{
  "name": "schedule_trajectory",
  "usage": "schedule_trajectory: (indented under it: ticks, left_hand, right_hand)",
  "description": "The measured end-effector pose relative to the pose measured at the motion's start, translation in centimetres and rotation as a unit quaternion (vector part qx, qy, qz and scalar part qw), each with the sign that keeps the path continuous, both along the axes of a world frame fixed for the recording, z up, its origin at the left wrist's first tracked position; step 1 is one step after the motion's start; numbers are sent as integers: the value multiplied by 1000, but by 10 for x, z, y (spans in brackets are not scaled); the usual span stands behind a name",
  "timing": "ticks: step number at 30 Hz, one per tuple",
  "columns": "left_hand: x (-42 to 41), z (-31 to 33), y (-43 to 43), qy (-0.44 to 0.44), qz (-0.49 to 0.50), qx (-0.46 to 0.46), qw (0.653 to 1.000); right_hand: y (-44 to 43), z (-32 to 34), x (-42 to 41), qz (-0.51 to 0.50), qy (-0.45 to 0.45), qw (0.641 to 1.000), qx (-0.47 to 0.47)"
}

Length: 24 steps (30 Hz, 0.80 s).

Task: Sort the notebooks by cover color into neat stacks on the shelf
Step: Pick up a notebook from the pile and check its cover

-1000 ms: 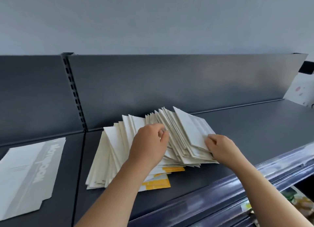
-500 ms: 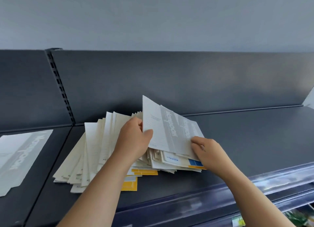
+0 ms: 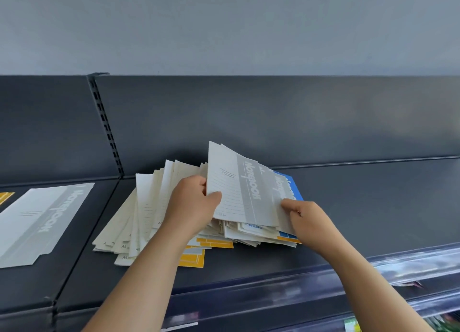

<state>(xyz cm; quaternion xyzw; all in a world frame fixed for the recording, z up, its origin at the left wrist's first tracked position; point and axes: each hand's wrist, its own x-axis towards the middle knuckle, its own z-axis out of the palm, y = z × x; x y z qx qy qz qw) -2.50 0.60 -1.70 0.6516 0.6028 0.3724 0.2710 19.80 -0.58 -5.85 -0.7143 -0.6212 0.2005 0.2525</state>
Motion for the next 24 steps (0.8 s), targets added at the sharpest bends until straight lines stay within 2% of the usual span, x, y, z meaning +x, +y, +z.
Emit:
schedule_trajectory:
  ticks: [7,14,19,22,24]
  left_hand:
    - [-3,3,0,-94,-19,-100,990]
    - [-1,3,-11,-104,-12,-91,990]
    - [-1,1,-22,-119,-14,-77,990]
    - [-8,2,-31,-142,-21,-53,988]
    - [-17,4,-38,-171,-19,-35,984]
  right_hand:
    - [-16,3,-9,47,49,996,51]
    - [-15,1,-4,-10,47,998,27]
    - [-21,10,-21,2,142,987,74]
    - [-27,22,-34,3,263,960,95]
    - [-28,30,-43,17,302,946,121]
